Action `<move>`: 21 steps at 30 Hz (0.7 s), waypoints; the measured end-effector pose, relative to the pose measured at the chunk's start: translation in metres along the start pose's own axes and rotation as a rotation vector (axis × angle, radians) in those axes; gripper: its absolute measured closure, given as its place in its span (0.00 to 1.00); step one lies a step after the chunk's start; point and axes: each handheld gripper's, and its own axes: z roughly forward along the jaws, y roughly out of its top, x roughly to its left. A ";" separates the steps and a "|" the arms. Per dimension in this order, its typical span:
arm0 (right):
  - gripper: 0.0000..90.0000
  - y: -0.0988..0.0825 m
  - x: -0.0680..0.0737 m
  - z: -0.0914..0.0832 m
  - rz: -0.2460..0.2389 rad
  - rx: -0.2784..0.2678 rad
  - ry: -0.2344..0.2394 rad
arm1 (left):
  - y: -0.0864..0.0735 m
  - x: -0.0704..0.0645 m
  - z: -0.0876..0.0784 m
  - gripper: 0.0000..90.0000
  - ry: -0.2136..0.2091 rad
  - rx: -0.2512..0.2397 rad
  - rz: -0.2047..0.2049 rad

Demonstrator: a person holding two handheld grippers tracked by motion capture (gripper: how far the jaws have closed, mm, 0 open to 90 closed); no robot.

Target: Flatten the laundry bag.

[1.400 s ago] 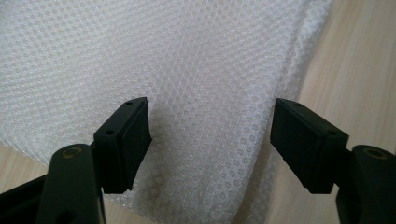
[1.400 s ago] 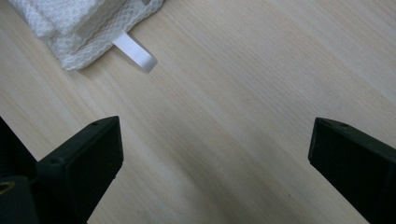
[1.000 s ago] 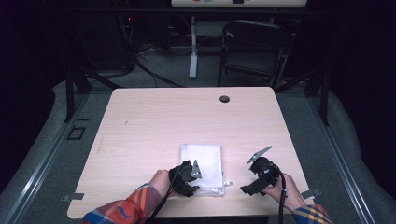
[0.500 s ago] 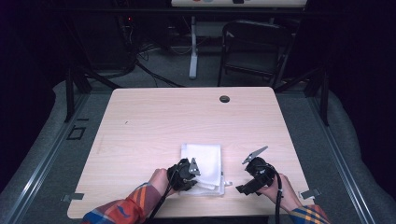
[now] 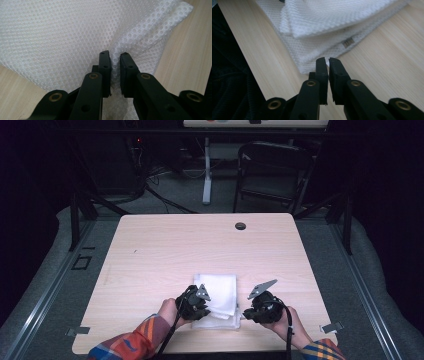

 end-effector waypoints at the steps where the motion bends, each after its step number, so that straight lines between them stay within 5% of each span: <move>1: 0.99 0.004 0.004 0.005 -0.022 0.003 0.007 | 0.000 0.000 0.000 0.90 -0.002 -0.003 -0.003; 21: 1.00 0.013 0.023 0.046 -0.114 0.045 -0.016 | 0.000 0.004 -0.009 0.91 -0.028 -0.058 -0.054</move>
